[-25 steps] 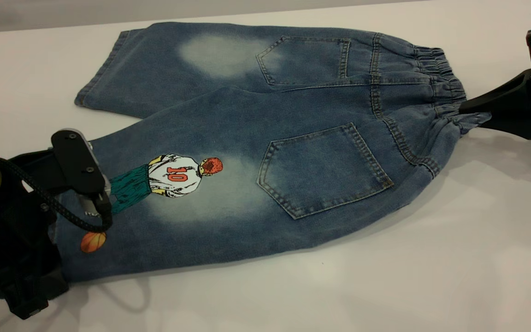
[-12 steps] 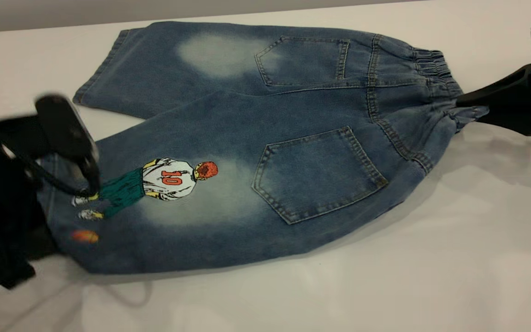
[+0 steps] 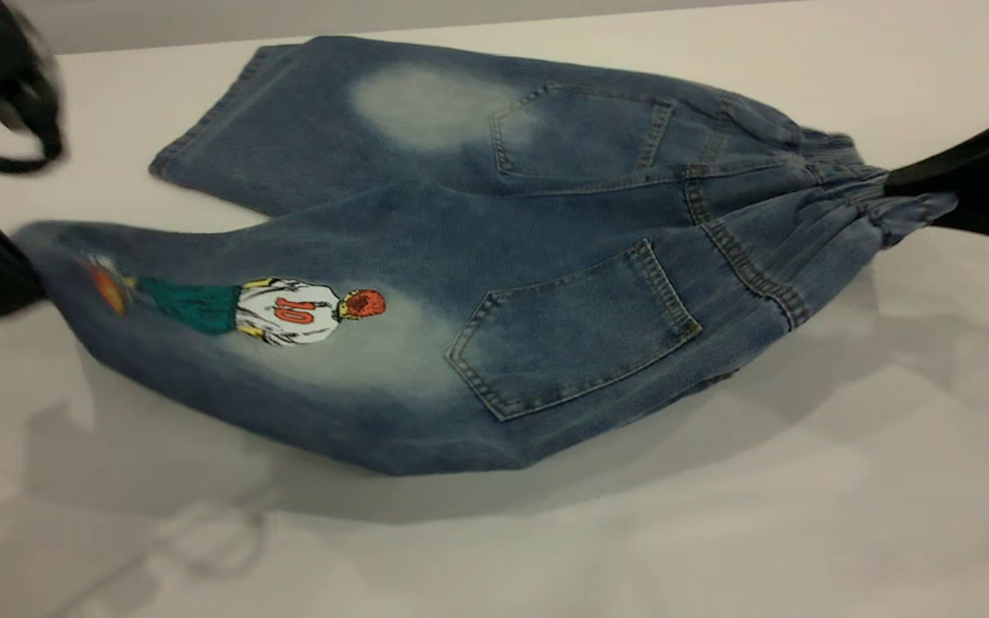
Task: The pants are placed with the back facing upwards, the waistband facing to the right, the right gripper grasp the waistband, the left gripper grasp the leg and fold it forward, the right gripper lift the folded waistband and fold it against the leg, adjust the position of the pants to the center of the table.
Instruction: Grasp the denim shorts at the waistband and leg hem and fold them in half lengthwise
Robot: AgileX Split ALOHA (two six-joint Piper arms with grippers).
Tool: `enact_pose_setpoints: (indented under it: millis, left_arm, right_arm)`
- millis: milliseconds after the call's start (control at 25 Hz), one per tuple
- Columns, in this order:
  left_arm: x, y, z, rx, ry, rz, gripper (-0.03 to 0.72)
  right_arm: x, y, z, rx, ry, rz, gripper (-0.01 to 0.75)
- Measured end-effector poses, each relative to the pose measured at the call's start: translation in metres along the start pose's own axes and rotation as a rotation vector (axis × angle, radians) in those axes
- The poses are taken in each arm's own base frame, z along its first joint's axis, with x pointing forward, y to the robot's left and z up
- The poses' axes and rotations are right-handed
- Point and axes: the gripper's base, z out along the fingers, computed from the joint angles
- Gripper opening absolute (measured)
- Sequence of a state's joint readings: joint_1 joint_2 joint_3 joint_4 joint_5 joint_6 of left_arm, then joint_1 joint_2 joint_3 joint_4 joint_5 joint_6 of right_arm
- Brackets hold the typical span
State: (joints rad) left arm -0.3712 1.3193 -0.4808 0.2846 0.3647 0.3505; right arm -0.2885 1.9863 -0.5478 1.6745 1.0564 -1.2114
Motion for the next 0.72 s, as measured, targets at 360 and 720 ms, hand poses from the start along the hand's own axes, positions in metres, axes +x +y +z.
enact_pose_setpoints:
  millis: [360, 720]
  left_arm:
    - [-0.013, 0.029, -0.061, -0.287, -0.203, 0.003, 0.034]
    - [-0.045, 0.074, -0.037, -0.427, -0.215, -0.005, 0.034]
  right_arm:
    - [0.031, 0.031, -0.025, -0.06, -0.087, 0.019, 0.046]
    - [0.015, 0.036, -0.026, -0.028, -0.142, 0.051, 0.046]
